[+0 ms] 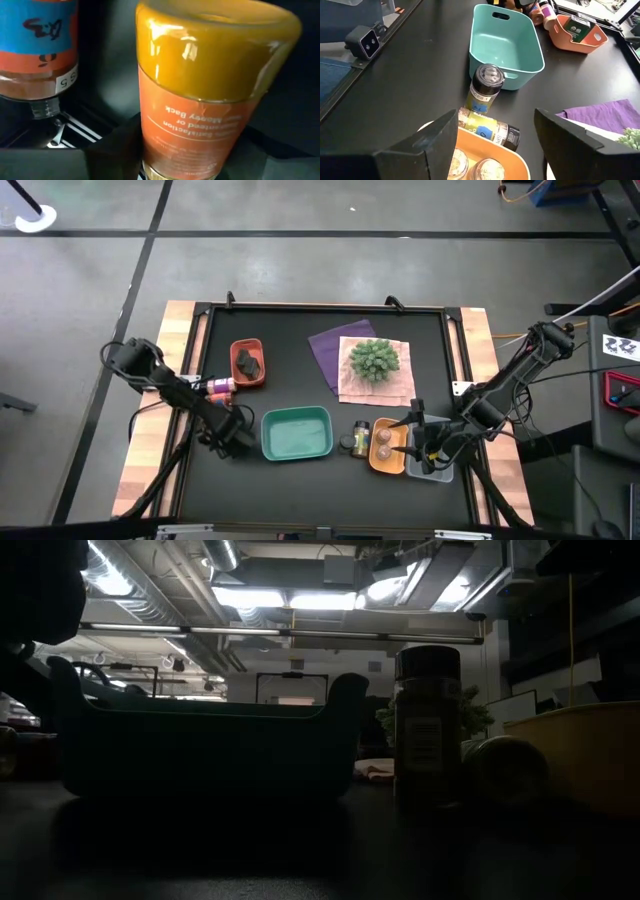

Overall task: Sort spices by type
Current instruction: Put the yellow seasoning bottle into the blue bin

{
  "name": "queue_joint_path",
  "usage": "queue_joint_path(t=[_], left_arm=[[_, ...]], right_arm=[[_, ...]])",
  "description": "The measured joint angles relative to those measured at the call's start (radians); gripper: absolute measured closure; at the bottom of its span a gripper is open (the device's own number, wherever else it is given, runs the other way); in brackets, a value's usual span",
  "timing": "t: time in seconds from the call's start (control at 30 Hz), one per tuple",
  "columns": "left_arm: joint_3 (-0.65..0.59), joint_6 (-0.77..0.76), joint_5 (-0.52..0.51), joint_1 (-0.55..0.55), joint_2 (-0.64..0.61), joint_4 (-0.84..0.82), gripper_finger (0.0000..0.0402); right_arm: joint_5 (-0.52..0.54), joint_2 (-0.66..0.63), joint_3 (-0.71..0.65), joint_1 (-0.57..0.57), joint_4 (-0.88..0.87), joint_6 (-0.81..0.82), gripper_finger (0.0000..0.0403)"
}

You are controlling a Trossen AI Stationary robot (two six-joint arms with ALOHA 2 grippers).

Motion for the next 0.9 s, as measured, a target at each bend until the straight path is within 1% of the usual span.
queue_joint_path(t=[0.1,0.17,0.4,0.57,0.9], left_arm=[[0.021,-0.001,-0.001,-0.001,0.002,-0.001,0.0229],[0.043,0.020,0.007,0.000,0.002,0.015,0.0237],[0.134,0.066,0.071,0.000,0.002,-0.001,0.0231],[0.206,0.072,0.122,0.000,0.002,-0.014,0.0233],[0.329,0.068,0.147,0.000,0.000,-0.101,0.0231]], right_arm=[[0.000,0.000,0.000,0.000,0.001,-0.018,0.0143],[0.000,0.000,0.000,0.000,0.004,-0.019,0.0143],[0.000,0.000,0.000,0.000,0.011,-0.019,0.0143],[0.000,0.000,0.000,0.000,0.010,-0.019,0.0143],[0.011,0.000,0.000,0.000,0.013,-0.019,0.0143]])
